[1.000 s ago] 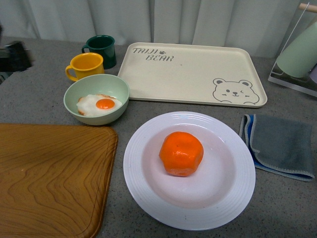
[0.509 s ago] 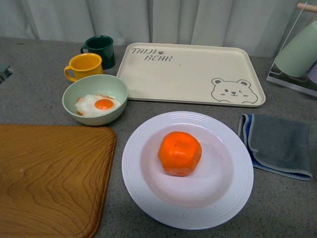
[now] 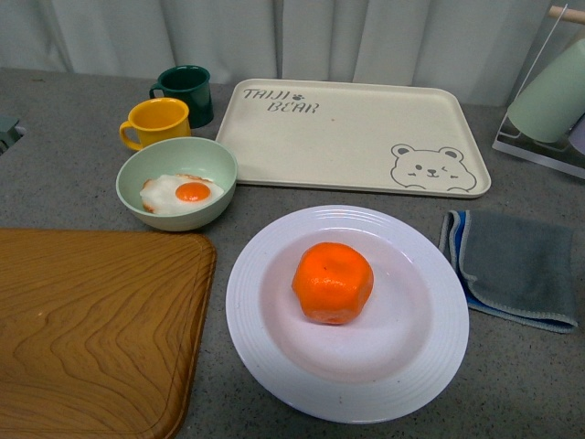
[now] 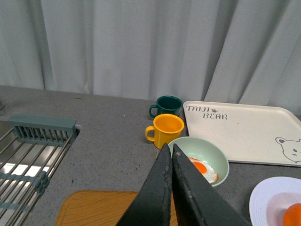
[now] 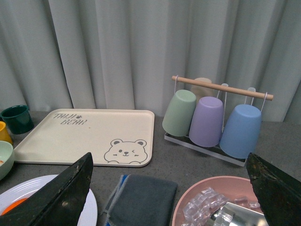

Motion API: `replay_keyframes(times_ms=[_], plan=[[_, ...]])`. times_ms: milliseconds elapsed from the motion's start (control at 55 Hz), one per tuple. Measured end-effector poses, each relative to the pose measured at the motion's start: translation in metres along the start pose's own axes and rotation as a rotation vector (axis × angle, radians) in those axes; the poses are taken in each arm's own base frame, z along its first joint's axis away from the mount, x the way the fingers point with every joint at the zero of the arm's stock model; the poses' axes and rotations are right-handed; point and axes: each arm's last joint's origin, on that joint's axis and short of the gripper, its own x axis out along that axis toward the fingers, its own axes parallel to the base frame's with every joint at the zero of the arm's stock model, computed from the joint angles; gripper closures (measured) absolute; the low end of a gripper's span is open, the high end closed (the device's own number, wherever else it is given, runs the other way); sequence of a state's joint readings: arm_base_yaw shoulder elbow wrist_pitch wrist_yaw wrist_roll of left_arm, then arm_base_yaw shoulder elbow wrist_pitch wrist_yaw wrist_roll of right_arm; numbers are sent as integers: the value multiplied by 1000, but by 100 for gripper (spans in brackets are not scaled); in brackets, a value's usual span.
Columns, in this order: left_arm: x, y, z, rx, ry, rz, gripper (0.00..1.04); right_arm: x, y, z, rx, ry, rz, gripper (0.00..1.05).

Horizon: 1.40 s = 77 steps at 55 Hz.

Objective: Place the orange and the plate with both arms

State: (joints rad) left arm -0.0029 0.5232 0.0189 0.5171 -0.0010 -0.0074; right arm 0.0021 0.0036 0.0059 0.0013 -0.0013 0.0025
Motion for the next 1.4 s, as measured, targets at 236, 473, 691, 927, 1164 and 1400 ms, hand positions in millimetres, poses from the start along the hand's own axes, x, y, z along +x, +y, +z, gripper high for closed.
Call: replay_keyframes(times_ms=[236,473,691,927,1164,1400], plan=[[-9,0,2,0,-9,0,101,0,0,0,0,0,0,9],[-16,0,3,0,-10,0,101,0,0,0,0,0,0,9],[-21,0,2,0,-9,0,101,0,0,0,0,0,0,9],[-34,0,-1,0,3,-1,101,0,0,0,0,0,0,9],[-35,0,-1,0,-4,-1,86,0,0,0,0,0,0,9],[-35,0,0,0,-5,0,45,17,7,-4,-192,285,-29,9]])
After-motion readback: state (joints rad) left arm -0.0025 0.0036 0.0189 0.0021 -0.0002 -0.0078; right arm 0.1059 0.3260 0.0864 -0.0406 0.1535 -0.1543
